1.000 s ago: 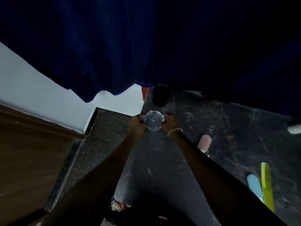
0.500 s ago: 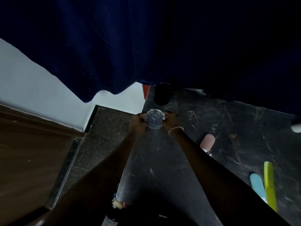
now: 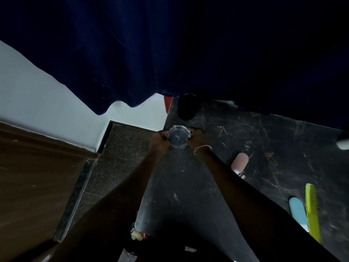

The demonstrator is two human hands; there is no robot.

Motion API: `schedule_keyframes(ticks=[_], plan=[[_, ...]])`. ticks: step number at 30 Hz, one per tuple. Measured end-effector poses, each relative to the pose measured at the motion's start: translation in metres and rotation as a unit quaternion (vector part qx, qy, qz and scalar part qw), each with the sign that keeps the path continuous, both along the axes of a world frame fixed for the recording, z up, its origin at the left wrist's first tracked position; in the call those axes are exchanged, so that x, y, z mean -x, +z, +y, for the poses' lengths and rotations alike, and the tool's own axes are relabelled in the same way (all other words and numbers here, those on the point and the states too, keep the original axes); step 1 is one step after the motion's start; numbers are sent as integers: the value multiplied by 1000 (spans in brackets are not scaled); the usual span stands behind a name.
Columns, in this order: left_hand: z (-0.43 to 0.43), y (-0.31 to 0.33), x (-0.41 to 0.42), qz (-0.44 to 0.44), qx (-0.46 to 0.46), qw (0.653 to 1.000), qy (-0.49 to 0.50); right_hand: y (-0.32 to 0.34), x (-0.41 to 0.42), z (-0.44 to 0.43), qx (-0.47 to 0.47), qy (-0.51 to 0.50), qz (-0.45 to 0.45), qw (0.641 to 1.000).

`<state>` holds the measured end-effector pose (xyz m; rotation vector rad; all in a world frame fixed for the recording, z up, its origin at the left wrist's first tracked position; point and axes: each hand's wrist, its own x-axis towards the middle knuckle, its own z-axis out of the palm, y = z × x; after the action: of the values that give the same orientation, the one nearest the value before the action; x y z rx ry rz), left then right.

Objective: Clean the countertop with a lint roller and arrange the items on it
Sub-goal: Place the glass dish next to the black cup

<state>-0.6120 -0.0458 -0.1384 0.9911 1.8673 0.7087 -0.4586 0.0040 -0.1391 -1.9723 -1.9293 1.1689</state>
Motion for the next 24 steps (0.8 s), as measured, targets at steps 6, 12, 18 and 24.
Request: schedule_keyframes(ticks=[6,12,18,24], plan=[[0,1,1,-23,12,1000,5,4,1,-1,-7,12,-11,1000],[-1,6,-3,-26,16,1000,-6,8,0,-4,-4,-7,6,1000],[-9,10,-3,22,14,999,-33,14,-11,-20,-32,-22,72,997],[-56,12,-17,61,-27,998,10,24,-44,-66,-41,-87,104,990]])
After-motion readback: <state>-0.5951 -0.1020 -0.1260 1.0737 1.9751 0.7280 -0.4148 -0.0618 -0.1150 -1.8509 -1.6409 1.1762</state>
